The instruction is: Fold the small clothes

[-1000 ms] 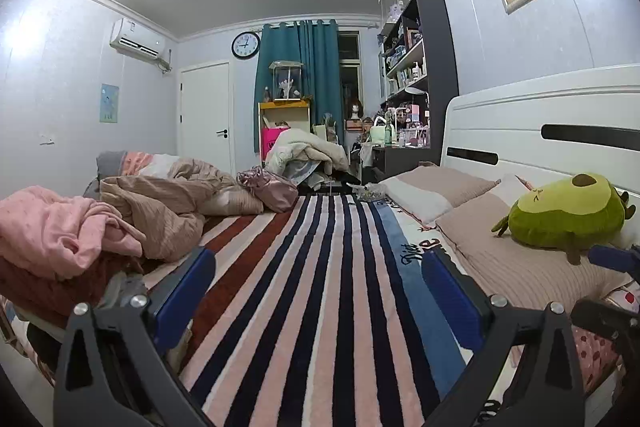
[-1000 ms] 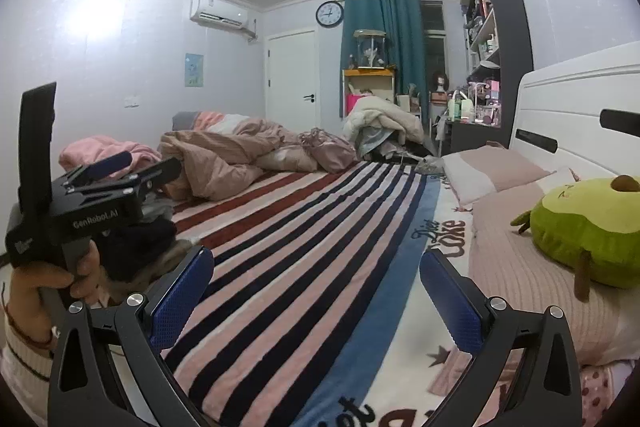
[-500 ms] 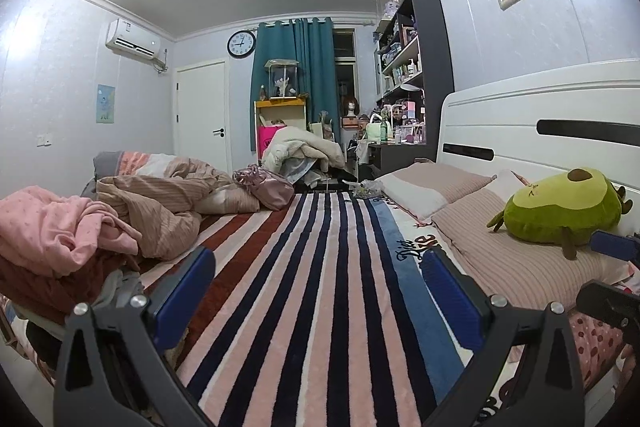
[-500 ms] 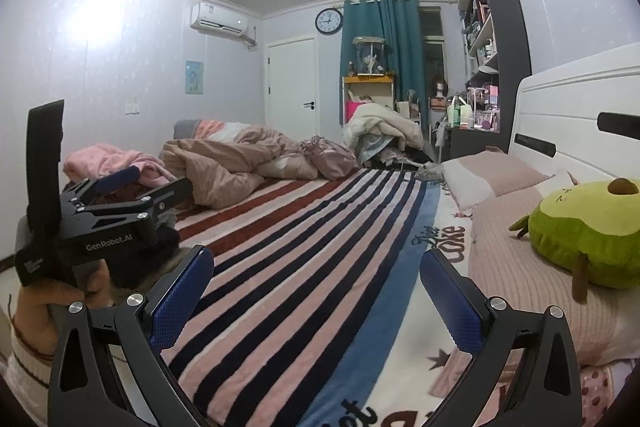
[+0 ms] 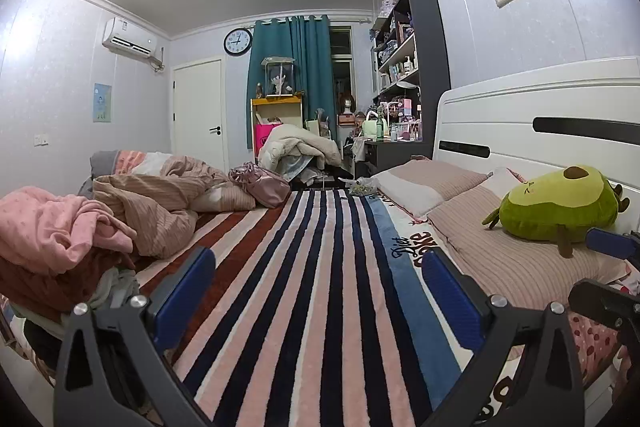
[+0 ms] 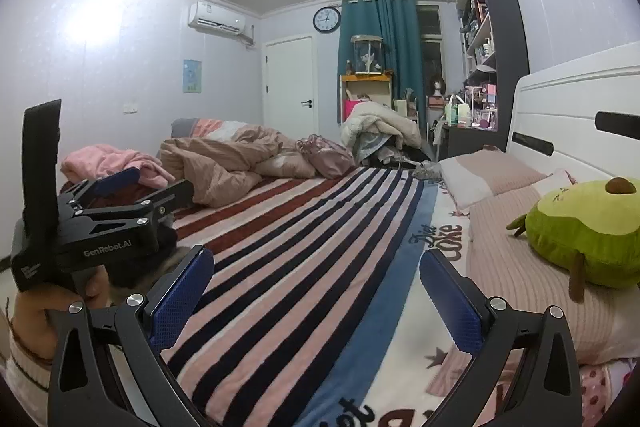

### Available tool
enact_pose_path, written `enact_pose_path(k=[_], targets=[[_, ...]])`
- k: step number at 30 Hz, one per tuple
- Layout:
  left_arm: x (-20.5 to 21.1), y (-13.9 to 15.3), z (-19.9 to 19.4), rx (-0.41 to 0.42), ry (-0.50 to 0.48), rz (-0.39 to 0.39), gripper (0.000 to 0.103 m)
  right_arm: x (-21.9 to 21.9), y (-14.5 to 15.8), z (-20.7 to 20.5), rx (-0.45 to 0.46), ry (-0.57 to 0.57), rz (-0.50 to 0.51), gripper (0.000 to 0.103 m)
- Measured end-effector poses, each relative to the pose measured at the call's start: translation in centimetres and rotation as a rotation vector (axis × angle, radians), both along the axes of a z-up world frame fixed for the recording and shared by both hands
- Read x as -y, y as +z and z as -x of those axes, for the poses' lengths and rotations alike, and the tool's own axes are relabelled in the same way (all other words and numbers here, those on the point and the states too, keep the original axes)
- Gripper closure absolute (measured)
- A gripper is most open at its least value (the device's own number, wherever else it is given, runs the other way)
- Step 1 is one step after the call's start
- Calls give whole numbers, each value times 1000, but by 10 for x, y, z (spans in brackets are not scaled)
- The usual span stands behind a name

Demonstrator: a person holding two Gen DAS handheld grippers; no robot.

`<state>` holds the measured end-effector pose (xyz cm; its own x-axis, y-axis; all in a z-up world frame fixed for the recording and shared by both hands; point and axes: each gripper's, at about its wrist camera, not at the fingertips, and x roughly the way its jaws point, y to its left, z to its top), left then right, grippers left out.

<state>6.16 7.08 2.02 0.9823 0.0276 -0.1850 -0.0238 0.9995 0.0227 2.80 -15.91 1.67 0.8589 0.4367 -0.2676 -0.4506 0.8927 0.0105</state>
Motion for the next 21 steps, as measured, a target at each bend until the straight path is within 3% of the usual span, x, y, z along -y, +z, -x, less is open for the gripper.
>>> enact_pose_path(k=[21], targets=[[-1, -1, -3, -7, -10, -2, 1, -4, -3, 3, 4, 8, -14, 0]])
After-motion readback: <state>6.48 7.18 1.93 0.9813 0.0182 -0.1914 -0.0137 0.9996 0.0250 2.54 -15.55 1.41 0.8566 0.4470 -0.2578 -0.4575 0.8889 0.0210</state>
